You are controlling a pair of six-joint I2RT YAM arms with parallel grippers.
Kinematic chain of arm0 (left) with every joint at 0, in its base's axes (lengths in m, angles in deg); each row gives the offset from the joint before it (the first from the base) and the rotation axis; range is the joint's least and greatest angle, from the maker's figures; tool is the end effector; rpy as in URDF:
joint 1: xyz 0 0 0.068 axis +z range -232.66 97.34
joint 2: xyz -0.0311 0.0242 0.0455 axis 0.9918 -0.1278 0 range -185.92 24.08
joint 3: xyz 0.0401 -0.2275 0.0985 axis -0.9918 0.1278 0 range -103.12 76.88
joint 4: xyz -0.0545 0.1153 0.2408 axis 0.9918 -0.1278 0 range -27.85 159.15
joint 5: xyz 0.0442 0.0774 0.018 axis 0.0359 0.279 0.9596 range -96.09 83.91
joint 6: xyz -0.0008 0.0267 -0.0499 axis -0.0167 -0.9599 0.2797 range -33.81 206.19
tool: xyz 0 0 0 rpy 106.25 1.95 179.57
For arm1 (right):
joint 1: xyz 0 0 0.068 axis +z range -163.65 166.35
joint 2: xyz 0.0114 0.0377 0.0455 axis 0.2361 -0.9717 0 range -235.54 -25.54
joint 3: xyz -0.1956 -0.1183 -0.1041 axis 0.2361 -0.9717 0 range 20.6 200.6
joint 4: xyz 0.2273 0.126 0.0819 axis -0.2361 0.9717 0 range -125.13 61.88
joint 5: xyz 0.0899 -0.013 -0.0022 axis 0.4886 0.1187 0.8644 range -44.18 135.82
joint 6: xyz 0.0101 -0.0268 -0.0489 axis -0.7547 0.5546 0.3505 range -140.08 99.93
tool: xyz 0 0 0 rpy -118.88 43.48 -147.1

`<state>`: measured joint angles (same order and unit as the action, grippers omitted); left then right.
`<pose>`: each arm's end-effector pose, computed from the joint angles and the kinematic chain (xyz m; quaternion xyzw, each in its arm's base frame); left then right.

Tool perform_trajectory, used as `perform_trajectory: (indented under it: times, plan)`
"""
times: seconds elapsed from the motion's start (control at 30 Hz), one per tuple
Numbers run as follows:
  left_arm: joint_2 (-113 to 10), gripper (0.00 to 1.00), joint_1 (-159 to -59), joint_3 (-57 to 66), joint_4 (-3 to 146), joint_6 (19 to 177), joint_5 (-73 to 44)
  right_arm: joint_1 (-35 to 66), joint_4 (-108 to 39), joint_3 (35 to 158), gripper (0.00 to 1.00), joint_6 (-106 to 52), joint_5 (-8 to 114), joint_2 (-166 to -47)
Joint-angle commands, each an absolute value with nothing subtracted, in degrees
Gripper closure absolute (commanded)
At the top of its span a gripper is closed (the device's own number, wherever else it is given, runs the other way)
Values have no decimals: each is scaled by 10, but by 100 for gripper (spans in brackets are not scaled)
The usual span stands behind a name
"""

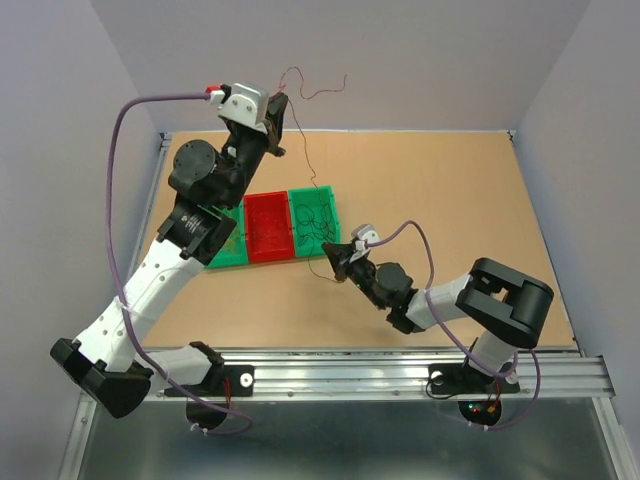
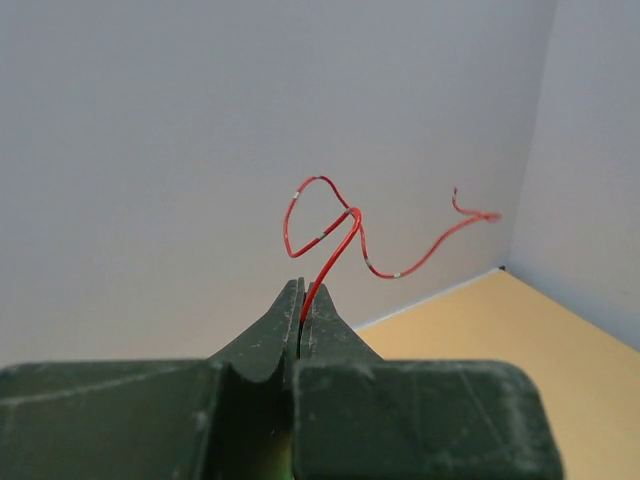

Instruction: Untangle the cables

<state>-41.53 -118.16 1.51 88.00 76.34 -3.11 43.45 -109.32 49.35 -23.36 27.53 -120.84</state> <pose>0.2151 -0.1510 0.4905 0.1760 0.4794 -0.1779 0.8412 0.1788 0.2537 0.1572 -0.1875 0.6338 0.2833 0.6949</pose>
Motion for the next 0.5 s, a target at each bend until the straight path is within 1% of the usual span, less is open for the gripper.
perform_trajectory:
  times: [0.0,0.17,0.27,0.33,0.37,0.4,0.47]
  plan:
    - [-428,100,-1176,-85,844,717,34,438,-1128,462,99,-236,267,-1189]
    - [-424,100,-1175,-112,832,707,78,438,-1124,451,99,-233,272,-1173]
    - [-398,100,-1175,-86,830,705,72,438,-1112,459,100,-231,288,-1162]
    - [-370,100,-1175,-36,826,708,54,438,-1039,504,99,-230,324,-1147]
    - [-361,100,-1175,-18,819,705,25,438,-1005,528,99,-229,365,-1147]
    - [-353,100,-1176,0,810,705,14,438,-945,549,99,-229,383,-1153]
    - [-343,100,-1176,46,777,706,0,438,-898,602,99,-231,420,-1162]
